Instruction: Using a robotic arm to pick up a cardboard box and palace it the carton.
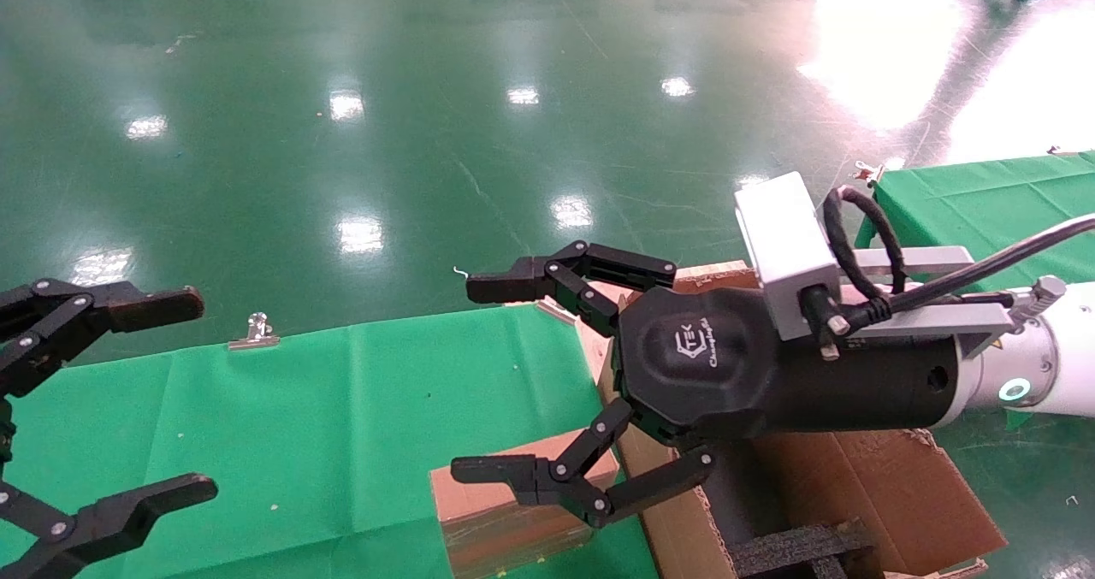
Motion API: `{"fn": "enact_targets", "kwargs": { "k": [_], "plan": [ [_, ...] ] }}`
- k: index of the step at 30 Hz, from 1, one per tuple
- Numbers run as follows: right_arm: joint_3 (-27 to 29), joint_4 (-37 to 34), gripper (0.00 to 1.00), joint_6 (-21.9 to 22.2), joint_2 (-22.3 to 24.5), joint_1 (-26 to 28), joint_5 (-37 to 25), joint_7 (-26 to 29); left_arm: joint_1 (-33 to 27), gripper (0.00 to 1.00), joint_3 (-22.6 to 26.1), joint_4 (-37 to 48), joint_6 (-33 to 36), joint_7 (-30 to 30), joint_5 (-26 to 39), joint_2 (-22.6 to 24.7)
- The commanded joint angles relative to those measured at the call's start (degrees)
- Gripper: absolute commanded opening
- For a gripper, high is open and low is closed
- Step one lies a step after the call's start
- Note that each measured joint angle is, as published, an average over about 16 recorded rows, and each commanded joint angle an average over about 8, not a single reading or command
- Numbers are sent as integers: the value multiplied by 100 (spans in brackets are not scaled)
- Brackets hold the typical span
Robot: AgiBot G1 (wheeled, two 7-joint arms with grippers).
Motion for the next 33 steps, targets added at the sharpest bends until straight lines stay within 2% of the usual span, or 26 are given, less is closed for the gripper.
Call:
{"fn": "enact_targets", "kwargs": {
  "k": [1,13,14,21,22,29,33],
  "plan": [
    [0,0,100,0,0,0,0,0,0,100,0,0,0,0,0,0],
    [0,0,100,0,0,0,0,0,0,100,0,0,0,0,0,0],
    [0,0,100,0,0,0,0,0,0,97,0,0,0,0,0,0],
    [0,0,100,0,0,0,0,0,0,10,0,0,0,0,0,0],
    [0,0,100,0,0,0,0,0,0,1,0,0,0,0,0,0],
    [-6,-1,100,7,2,2,-24,-5,0,0,0,0,0,0,0,0],
    [-94,39,100,11,27,98,-267,8,0,0,0,0,0,0,0,0]
  ]
}}
